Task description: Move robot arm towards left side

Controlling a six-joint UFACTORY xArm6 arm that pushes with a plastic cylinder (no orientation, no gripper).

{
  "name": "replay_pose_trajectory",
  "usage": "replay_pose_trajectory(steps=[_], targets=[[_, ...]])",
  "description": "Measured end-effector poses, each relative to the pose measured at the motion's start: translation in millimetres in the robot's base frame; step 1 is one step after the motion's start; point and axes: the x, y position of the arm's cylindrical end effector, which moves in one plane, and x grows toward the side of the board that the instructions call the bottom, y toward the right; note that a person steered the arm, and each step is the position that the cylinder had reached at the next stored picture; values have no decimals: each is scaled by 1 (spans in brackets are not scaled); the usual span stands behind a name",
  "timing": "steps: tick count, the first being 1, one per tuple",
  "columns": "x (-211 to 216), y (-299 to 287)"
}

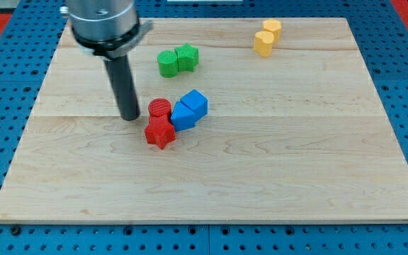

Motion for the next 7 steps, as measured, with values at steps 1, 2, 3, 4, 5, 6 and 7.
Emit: replay_pose_trajectory(steps=[1, 2, 3, 4, 5, 6, 7], targets=[[-20, -59], [-31, -63], [-31, -63], [-30, -63], [-30, -55], [-32, -55], [-42, -54]])
